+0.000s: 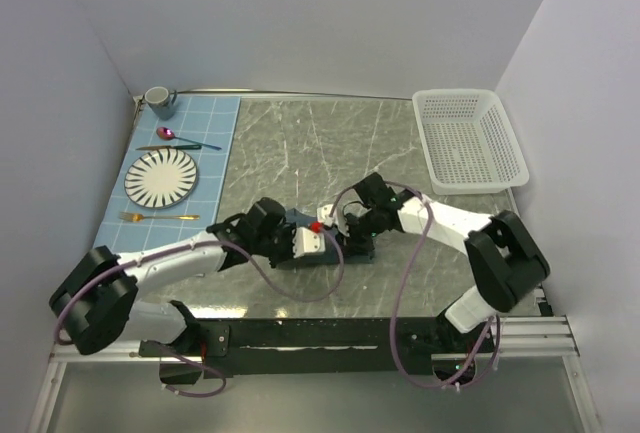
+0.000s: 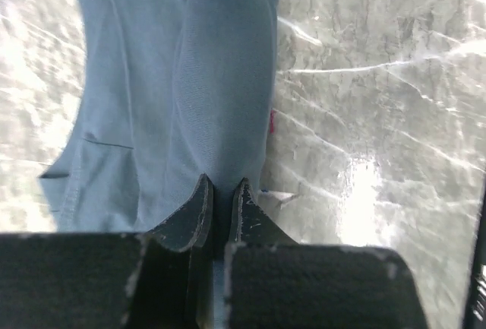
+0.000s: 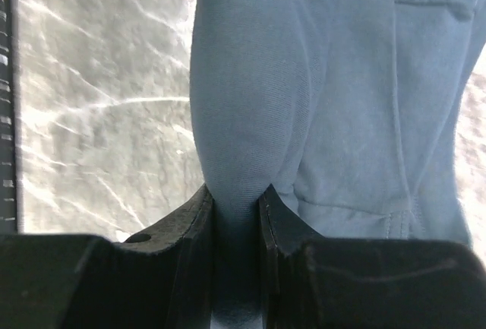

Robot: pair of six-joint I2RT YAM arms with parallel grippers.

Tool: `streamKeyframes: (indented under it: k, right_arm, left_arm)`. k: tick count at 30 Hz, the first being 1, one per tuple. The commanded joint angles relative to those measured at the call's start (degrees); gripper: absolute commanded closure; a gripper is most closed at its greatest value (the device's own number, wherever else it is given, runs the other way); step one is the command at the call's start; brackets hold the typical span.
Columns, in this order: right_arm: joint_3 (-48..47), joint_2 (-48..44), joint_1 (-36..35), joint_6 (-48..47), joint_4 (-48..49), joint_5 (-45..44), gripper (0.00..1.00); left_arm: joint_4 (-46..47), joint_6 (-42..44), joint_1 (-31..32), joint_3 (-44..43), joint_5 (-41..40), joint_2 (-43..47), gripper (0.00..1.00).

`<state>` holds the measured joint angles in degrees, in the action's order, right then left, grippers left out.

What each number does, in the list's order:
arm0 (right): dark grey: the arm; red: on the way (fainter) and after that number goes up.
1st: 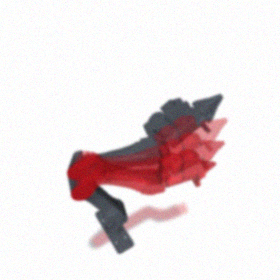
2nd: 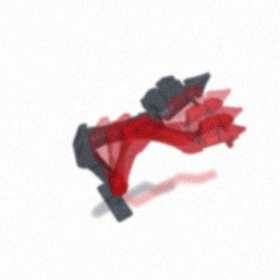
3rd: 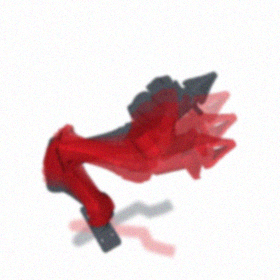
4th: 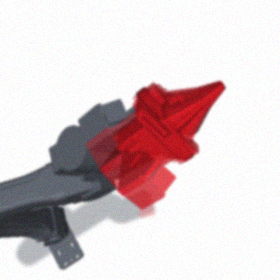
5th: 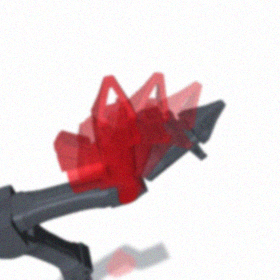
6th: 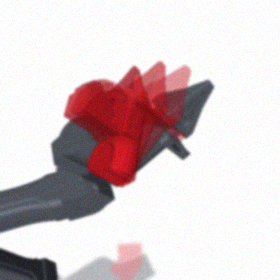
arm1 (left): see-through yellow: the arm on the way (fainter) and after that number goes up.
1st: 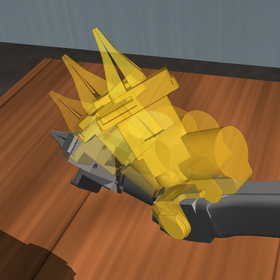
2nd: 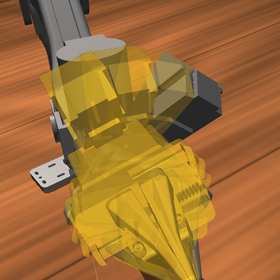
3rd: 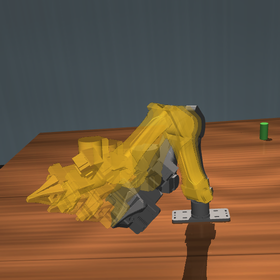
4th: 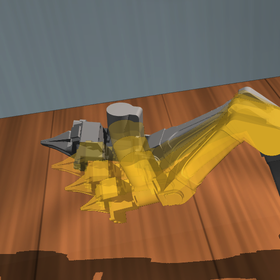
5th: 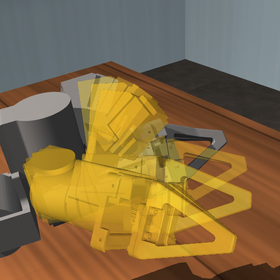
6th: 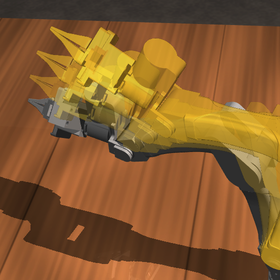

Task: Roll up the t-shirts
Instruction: Roll the T-shirt to the center of the board.

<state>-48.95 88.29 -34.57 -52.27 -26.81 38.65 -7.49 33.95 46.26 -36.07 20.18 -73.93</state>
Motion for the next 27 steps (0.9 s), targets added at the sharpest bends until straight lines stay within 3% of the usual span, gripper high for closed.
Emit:
streamKeyframes:
  k: [1,12,17,21,27]
  right_arm:
    - [-8.5,7.93,4.94,-2.48,-19.67,6.08,0.98]
    - [-26.8,27.54,12.24,-0.13,-32.86,9.6,0.96]
    - [-28.75,30.97,12.95,7.34,-30.24,5.66,0.93]
    - [-28.57,32.55,12.77,10.43,-30.67,3.19,0.92]
    - [-25.59,31.24,12.86,13.94,-26.99,0.46,0.85]
  left_arm:
    - [-20.06,2.42,-5.9,-10.56,11.95,-6.74,0.99]
    - [-35.11,3.57,-19.18,-32.9,22.17,-32.13,0.97]
    - [-42.51,2.79,-21.03,-43.36,23.05,-43.65,0.96]
    - [-47.79,0.15,-23.41,-53.54,29.29,-50.77,0.95]
    - [-52.01,-0.91,-23.41,-59.36,26.58,-57.9,0.94]
